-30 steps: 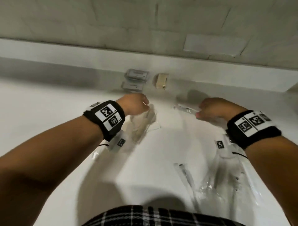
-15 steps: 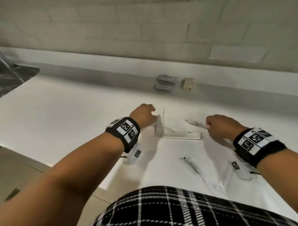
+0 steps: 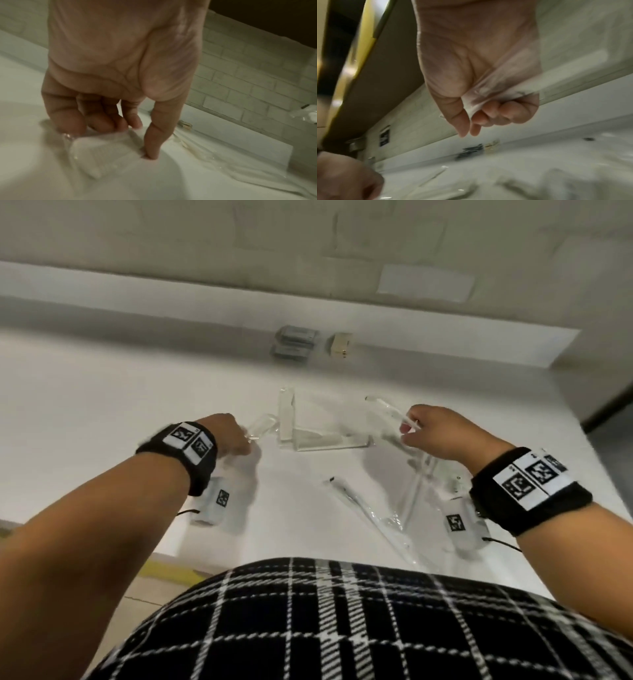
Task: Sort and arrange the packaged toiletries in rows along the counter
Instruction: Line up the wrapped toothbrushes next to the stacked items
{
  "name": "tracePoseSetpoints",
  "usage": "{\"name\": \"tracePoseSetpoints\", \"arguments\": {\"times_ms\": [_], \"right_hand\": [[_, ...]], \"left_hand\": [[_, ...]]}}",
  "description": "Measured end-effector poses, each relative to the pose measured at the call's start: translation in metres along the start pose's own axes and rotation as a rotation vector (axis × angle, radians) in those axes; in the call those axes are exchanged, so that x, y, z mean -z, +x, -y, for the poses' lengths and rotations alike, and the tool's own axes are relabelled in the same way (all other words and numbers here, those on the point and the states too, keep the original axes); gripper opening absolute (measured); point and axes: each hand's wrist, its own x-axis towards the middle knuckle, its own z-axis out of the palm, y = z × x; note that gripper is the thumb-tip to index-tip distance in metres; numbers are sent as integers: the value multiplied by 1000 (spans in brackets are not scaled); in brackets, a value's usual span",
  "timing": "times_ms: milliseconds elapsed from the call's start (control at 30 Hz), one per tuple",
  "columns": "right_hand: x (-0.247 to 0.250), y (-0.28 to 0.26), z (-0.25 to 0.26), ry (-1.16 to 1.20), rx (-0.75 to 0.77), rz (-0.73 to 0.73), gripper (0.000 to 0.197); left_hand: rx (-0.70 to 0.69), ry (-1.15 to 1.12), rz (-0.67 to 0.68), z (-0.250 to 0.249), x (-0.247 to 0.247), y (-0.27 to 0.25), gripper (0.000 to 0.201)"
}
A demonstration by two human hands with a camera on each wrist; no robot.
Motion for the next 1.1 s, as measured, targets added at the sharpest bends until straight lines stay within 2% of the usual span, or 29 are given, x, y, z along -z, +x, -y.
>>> {"name": "tracePoseSetpoints", "arguments": {"times_ms": [133,233,300,367,400,467,500,600,667,733,767,867,933,1000,1067,1100], "right_hand": [[4,-15,-40,59,-93,-42,20],[3,-23,-61,155,-158,-16,19],[0,-28,-70,146,-176,43,18],[-4,-30,-75,135,-180,78,23],[-5,-31,-77,128,-178,91,24],[-7,-32,-78,81,-151,101,25],[-8,-31,-78,50,-130,88,25],[-7,-26,-77,20,-30,25,16],[-9,-24,-71,-45,79,77,10],[-18,-21,-63,-253,219,141,26],[-25,-21,-59,-363,287,142,29],[-33,-17,-51,-631,494,59,17],[-28,-10,-47,-711,523,74,18],[-21,-8,-38,-655,495,95,20],[-9,-6,-40,-526,415,-18,9],[0,-3,-47,-406,327,-65,9]], "left_hand": [[-61,10,-14,-4,-1,-8,24],[-27,-103,-28,-3,-7,-13,48],[-33,-186,-53,-5,-12,-15,51],[-34,-276,-116,-12,-19,-21,62],[-51,-259,-189,-18,-23,-26,72],[-191,-135,-329,-39,-30,-40,87],[-312,-100,-334,-51,-33,-49,89],[-672,16,-115,-91,-45,-80,84],[-806,128,-24,-116,-59,-94,75],[-869,228,-23,-138,-70,-102,54],[-879,263,-43,-144,-74,-103,39],[-844,293,-89,-150,-73,-105,9],[-768,239,-33,-145,-66,-109,10],[-679,168,17,-137,-60,-112,15],[-638,62,27,-138,-56,-116,19],[-618,2,19,-140,-55,-116,22]]}}
